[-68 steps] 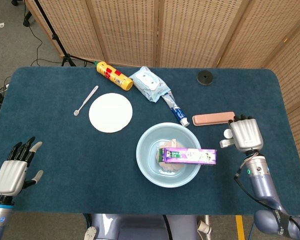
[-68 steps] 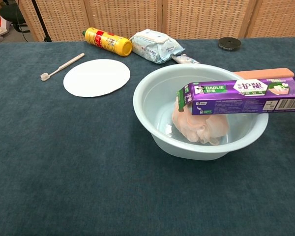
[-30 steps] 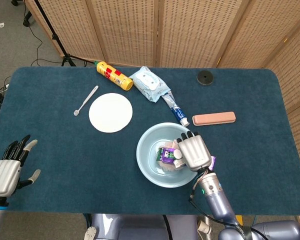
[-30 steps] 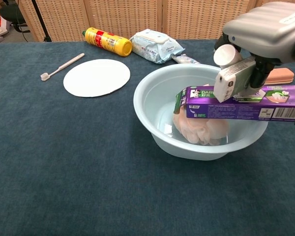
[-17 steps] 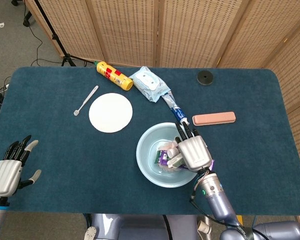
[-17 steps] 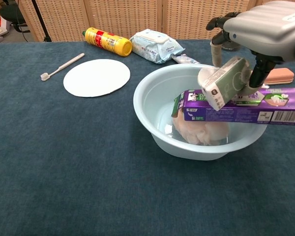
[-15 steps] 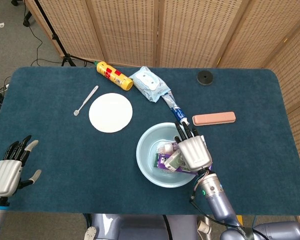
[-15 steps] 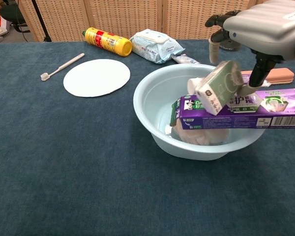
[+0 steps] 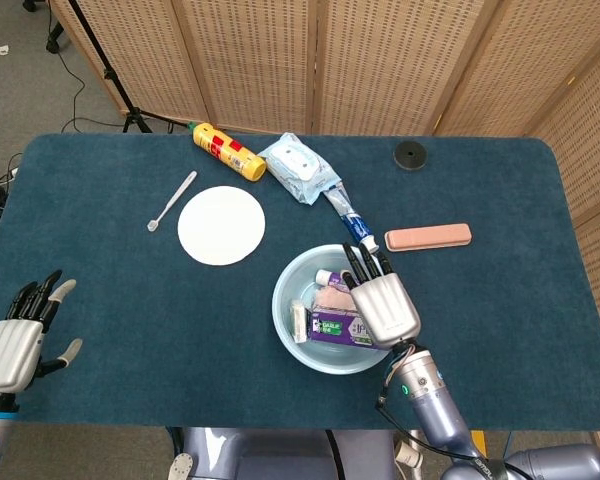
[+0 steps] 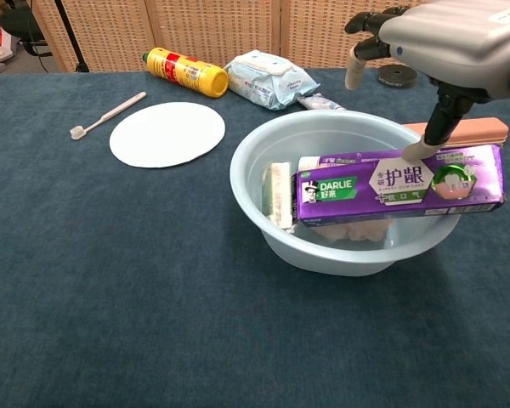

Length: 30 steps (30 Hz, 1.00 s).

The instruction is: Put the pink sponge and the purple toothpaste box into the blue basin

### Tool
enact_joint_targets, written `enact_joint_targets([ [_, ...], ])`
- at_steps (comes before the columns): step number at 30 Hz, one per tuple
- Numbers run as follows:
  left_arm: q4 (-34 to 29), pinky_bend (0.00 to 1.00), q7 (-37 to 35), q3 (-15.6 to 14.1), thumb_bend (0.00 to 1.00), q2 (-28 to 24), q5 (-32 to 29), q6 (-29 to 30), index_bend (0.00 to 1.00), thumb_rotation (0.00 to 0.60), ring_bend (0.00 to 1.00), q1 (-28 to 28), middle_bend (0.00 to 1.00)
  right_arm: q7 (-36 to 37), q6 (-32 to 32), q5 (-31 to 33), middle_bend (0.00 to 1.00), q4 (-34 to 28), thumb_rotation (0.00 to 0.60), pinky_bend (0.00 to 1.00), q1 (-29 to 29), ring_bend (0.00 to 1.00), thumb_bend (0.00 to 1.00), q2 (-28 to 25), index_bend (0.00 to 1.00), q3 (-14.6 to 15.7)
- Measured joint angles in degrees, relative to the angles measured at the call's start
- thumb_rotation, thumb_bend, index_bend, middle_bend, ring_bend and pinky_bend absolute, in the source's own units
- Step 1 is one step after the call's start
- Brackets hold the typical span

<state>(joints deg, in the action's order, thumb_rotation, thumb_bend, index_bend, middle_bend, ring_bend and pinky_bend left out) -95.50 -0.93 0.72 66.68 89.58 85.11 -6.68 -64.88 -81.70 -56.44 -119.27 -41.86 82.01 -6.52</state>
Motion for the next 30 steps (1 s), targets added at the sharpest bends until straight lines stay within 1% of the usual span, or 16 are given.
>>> enact_joint_targets([
  [4,0.1,0.07,0.0,0.1,0.29,0.0,-0.1,0.1,0.05,0.6,0.11,0.0,0.0,-0.1,-0.9,-0.2,0.0,-0.7,0.6,0.16,0.8,0.0,0.05,-1.3,0.26,0.6],
  [7,0.2,0.07,0.2,0.2,0.29,0.0,-0.2,0.1,0.05,0.6,0.11,0.1,0.0,0.3,-1.7,-1.1,0.0,-1.5,0.6,0.16,2.0,0.0,0.05,-3.0,0.26,1.8],
  [10,0.3,0.07,0.4,0.2,0.29,0.1,-0.4,0.1,0.05,0.6,0.11,0.1,0.0,1.1,-2.8,-3.6,0.0,-2.3,0.6,0.16,3.6,0.0,0.05,-4.8,0.26,3.5],
  [13,0.5,0.07,0.8,0.3,0.29,0.3,-0.5,0.1,0.05,0.6,0.11,0.1,0.0,3.4,-4.1,-7.1,0.0,-2.5,0.6,0.16,6.0,0.0,0.05,-6.8,0.26,5.7],
  [18,0.9,0.07,2.1,0.3,0.28,0.9,-0.4,0.1,0.05,0.6,0.11,0.1,0.0,11.8,-6.3,-12.3,0.0,-1.2,0.6,0.16,10.9,0.0,0.05,-10.8,0.25,9.0],
  [22,1.4,0.07,3.3,0.2,0.27,1.4,-0.2,0.3,0.05,0.6,0.11,0.1,0.0,19.5,-8.1,-15.6,0.0,1.7,0.6,0.16,15.0,0.0,0.05,-13.5,0.26,11.1],
  [25,1.7,0.07,4.2,0.2,0.27,1.7,-0.1,0.4,0.05,0.6,0.11,0.2,0.0,25.6,-9.3,-17.5,0.0,4.9,0.6,0.15,18.0,0.0,0.05,-14.9,0.25,12.3],
  [26,1.8,0.07,4.4,0.2,0.27,1.8,-0.1,0.4,0.05,0.6,0.11,0.2,0.0,28.6,-9.9,-18.4,0.0,6.9,0.6,0.15,19.5,0.0,0.05,-15.4,0.26,12.8],
  [30,2.5,0.07,5.7,0.3,0.26,2.3,-0.3,0.7,0.05,0.6,0.11,0.3,0.0,35.3,-11.4,-19.9,0.0,12.4,0.6,0.14,23.4,0.0,0.05,-16.1,0.26,13.6],
])
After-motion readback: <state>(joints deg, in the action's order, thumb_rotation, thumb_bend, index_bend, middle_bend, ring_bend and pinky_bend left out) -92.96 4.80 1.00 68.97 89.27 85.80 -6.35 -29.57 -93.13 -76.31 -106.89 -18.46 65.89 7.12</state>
